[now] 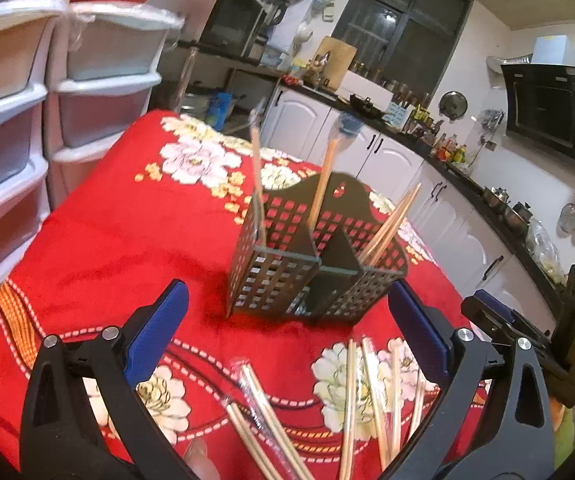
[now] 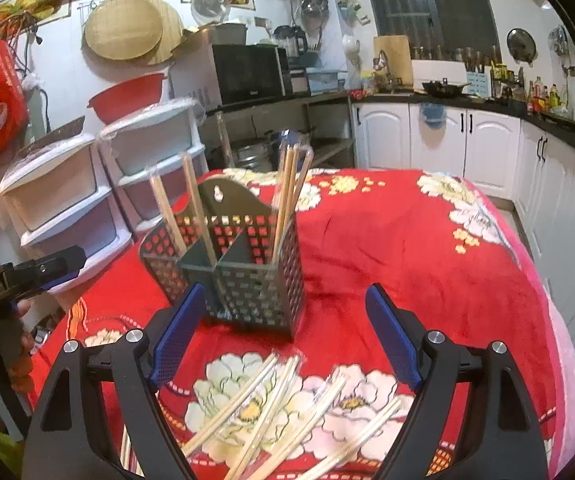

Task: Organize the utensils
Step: 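Open the right tool to release the chopsticks and pull back, then lower both tools onto the wrapped chopstick bundles and close each on chopsticks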

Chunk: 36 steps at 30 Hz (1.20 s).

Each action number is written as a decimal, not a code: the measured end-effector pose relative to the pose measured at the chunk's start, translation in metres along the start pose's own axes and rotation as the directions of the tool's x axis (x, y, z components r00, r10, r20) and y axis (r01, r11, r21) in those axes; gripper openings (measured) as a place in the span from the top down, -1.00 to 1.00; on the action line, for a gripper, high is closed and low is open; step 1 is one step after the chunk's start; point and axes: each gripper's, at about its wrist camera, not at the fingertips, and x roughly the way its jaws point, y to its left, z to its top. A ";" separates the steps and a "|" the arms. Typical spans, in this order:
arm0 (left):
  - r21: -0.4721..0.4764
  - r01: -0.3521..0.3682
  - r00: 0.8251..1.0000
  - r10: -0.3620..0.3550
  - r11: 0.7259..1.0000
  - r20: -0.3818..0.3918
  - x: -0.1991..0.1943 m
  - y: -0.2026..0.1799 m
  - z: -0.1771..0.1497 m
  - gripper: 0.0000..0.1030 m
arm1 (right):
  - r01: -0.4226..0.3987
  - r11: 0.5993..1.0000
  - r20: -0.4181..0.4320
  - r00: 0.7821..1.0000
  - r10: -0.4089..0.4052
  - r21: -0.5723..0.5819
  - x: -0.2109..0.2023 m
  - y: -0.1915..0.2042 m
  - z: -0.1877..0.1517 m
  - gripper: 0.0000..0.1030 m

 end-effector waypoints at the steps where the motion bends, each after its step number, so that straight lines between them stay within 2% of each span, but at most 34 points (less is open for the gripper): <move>1: -0.004 -0.007 1.000 0.007 1.000 -0.006 0.001 0.002 -0.002 -0.77 | 0.000 1.000 -0.006 1.000 0.000 -0.001 0.001 0.000 -0.002 -0.55; 15: -0.022 -0.057 0.997 0.056 0.998 -0.059 -0.001 0.021 -0.026 -0.77 | -0.025 0.999 -0.086 0.996 0.023 -0.023 0.010 0.005 -0.024 -0.55; 26: -0.022 -0.099 0.988 0.096 0.995 -0.124 0.002 0.036 -0.048 -0.76 | -0.029 0.999 -0.140 0.990 0.023 -0.040 0.022 0.008 -0.032 -0.54; 29: -0.027 -0.107 0.984 0.102 0.994 -0.145 0.005 0.040 -0.054 -0.55 | -0.032 0.998 -0.145 0.989 0.025 -0.046 0.022 0.008 -0.035 -0.53; 33: -0.047 -0.111 0.978 0.101 0.993 -0.184 0.011 0.046 -0.064 -0.18 | -0.024 0.998 -0.190 0.982 0.013 -0.055 0.032 0.007 -0.039 -0.31; 36: -0.051 -0.102 0.973 0.089 0.993 -0.211 0.014 0.047 -0.072 -0.05 | -0.028 0.998 -0.232 0.973 0.013 -0.060 0.041 0.005 -0.044 -0.06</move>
